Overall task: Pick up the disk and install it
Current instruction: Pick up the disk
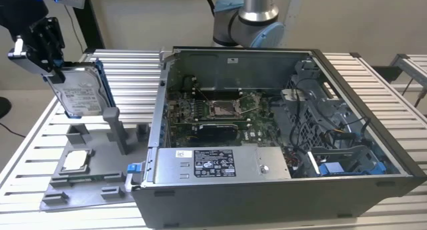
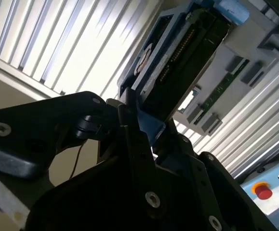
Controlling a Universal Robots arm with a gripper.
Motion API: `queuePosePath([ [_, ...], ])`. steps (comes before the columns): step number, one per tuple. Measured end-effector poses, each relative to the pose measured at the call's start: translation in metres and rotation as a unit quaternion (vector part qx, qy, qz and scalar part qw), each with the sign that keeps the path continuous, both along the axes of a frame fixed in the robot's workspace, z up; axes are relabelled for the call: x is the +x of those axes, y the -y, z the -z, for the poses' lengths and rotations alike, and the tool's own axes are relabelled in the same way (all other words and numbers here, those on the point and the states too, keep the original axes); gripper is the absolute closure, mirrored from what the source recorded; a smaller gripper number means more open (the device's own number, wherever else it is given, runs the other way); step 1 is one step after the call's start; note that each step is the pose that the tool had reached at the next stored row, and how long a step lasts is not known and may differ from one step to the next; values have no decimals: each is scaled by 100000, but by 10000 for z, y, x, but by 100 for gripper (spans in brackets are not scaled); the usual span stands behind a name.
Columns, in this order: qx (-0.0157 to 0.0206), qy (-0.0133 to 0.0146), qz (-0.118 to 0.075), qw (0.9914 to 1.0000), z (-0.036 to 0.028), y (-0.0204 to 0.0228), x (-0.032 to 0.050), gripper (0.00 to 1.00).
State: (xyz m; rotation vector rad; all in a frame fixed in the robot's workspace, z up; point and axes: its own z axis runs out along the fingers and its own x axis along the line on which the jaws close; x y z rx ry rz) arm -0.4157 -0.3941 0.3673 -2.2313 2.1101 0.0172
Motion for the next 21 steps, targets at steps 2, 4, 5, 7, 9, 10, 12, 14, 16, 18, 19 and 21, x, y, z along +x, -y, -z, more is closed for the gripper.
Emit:
queuePosePath([
  [2, 67, 12, 8, 100000, -73, 1, 0, 100],
  [4, 252, 2, -3, 100000, -125, 2, 5, 100],
  [5, 334, 18, 1, 99999, -151, 1, 7, 100],
  [7, 408, 13, 5, 99999, -218, 1, 11, 100],
  [9, 417, 13, 6, 99999, -310, 1, 12, 100],
  [10, 418, 13, 4, 99999, -351, 2, 12, 100],
  [12, 418, 14, 2, 99999, -446, 1, 12, 100],
  [14, 419, 16, 4, 99999, -535, 1, 11, 100],
  [16, 415, 9, 2, 99999, -626, 1, 12, 100],
  [18, 420, 16, 2, 99999, -716, 1, 12, 100],
  [19, 419, 14, 3, 99999, -764, 1, 12, 100],
  [21, 417, 10, 2, 99999, -854, 1, 11, 100],
])
